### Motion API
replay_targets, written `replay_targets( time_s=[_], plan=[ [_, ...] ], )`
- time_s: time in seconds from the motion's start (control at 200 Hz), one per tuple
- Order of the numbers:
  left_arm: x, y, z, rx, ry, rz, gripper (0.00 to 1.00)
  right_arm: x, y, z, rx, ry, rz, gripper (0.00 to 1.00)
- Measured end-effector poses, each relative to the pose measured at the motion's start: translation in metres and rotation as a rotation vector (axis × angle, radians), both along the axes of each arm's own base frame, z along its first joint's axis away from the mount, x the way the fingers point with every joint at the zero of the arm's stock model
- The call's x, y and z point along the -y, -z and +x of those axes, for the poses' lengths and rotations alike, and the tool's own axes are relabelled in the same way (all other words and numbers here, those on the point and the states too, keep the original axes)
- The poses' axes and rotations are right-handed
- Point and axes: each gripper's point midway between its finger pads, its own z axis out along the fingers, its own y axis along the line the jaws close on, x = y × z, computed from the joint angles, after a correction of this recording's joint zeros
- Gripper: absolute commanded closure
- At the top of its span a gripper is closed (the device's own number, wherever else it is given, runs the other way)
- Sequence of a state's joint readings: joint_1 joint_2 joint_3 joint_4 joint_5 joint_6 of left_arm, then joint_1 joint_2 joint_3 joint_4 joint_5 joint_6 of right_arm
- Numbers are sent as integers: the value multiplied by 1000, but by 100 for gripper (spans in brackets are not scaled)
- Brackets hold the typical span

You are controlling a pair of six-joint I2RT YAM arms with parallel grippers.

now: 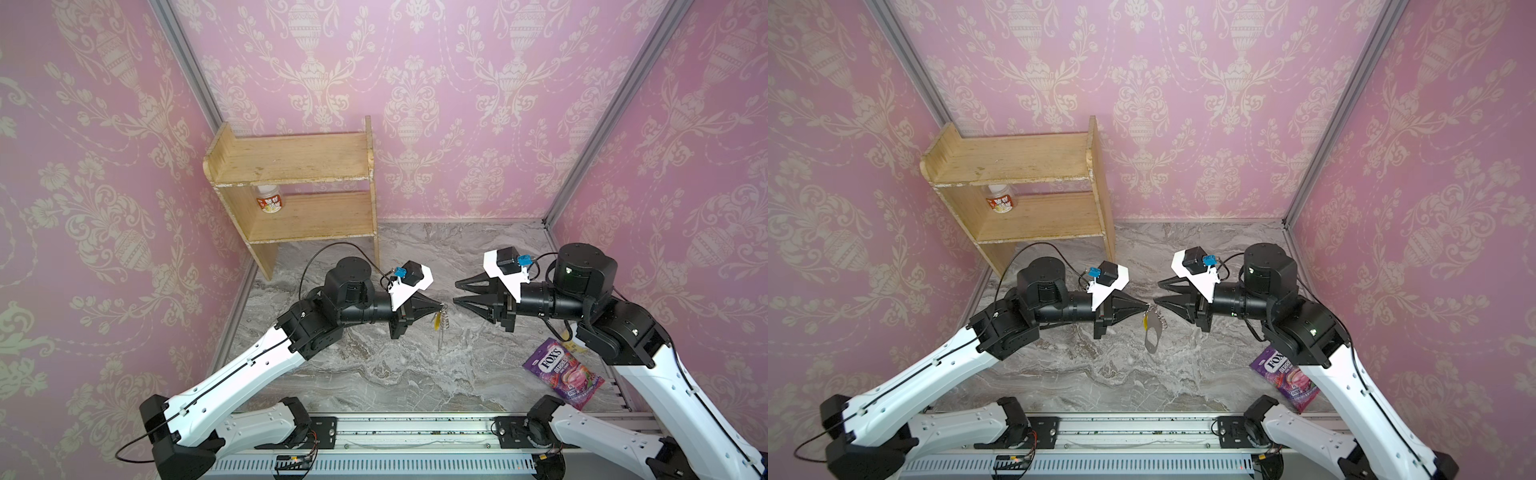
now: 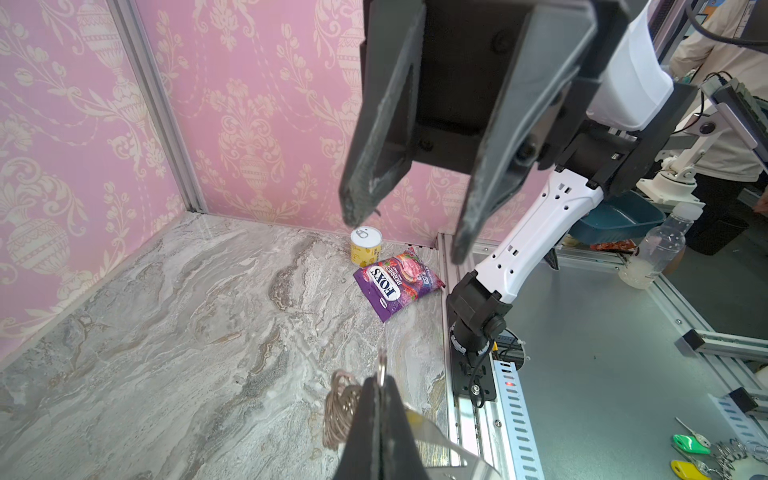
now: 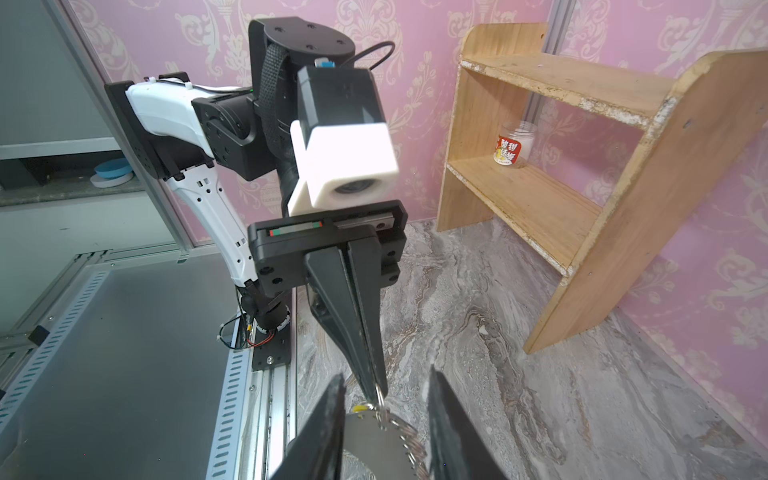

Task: Put the keys on the keyring

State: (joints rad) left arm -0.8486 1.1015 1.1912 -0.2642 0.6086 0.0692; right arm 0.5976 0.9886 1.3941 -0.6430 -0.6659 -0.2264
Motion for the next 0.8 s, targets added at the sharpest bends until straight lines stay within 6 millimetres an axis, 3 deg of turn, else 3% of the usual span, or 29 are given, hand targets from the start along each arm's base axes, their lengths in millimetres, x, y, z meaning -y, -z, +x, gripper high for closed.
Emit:
replay_targets(
  time_s=[0.23, 0.8],
  plan=[
    [-3, -3, -6, 27, 28, 31, 100, -8, 29, 5, -92, -45, -99, 68],
    [0, 3, -12, 26, 69, 73, 100, -9, 33, -9, -111, -112, -106, 70]
  ],
)
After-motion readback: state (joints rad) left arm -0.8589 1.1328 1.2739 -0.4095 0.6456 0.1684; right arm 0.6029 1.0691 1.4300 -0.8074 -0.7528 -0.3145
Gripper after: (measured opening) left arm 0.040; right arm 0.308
